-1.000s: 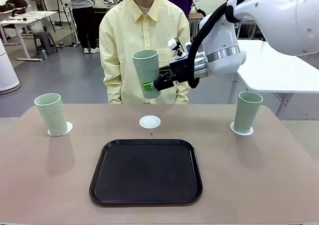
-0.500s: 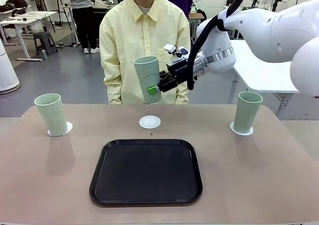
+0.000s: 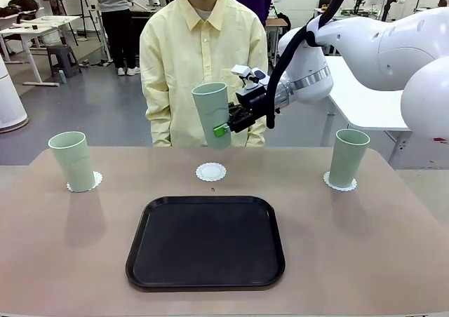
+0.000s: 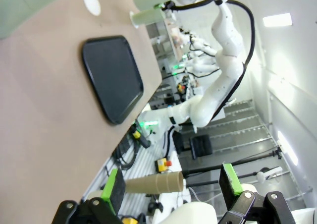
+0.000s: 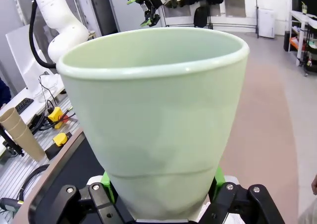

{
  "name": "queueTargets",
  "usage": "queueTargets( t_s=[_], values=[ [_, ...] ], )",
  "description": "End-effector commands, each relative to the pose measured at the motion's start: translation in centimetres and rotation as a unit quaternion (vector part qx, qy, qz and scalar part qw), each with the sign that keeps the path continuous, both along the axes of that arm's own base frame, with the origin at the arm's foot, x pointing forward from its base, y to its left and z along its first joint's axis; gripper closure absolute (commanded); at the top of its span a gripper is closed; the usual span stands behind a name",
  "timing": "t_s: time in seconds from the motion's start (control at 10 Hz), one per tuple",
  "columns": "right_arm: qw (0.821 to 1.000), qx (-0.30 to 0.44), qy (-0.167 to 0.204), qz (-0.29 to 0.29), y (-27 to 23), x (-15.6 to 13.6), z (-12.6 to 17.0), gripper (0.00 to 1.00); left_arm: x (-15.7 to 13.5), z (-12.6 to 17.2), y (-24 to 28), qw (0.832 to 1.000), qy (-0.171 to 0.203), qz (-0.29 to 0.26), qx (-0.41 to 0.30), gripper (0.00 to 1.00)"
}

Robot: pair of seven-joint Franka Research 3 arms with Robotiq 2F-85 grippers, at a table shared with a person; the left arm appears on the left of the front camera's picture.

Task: Place coasters on the table and set cups on them.
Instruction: Take one Reusable plastic cup from the Flat Tray and place it on a coaster set by the human.

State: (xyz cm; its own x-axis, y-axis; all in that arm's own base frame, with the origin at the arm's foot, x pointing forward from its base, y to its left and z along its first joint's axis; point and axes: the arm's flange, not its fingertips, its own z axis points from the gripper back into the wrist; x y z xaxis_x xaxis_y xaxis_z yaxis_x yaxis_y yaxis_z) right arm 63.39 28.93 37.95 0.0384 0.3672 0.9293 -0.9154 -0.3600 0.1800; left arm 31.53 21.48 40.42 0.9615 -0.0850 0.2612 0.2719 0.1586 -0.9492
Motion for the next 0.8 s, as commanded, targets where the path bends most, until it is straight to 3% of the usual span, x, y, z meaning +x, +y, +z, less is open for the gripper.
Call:
queueTargets(
  t_s=[0.0, 0.2, 0.3, 0.6, 0.7],
  values=[
    [1.0, -0.001, 0.001, 0.001, -0.2, 0.0, 0.0, 0.19, -0.1, 0.3, 0.1, 1.0, -0.002, 0.002, -0.002, 0.0],
    [0.993, 0.09, -0.003, 0.078, -0.3, 1.7, -2.0, 0.19, -0.1, 0.3, 0.1, 1.0, -0.002, 0.002, -0.002, 0.0],
    [0.989, 0.112, -0.027, 0.096, -0.1, 2.3, -3.1, 0.19, -0.1, 0.3, 0.1, 1.0, -0.002, 0.002, -0.002, 0.0],
    [0.984, 0.146, -0.064, 0.082, -0.7, 3.8, -5.3, 0.19, -0.1, 0.3, 0.1, 1.0, -0.002, 0.002, -0.002, 0.0],
    [0.984, 0.139, -0.101, 0.054, -0.7, 4.3, -6.4, 0.19, -0.1, 0.3, 0.1, 1.0, -0.002, 0.002, -0.002, 0.0]
  ],
)
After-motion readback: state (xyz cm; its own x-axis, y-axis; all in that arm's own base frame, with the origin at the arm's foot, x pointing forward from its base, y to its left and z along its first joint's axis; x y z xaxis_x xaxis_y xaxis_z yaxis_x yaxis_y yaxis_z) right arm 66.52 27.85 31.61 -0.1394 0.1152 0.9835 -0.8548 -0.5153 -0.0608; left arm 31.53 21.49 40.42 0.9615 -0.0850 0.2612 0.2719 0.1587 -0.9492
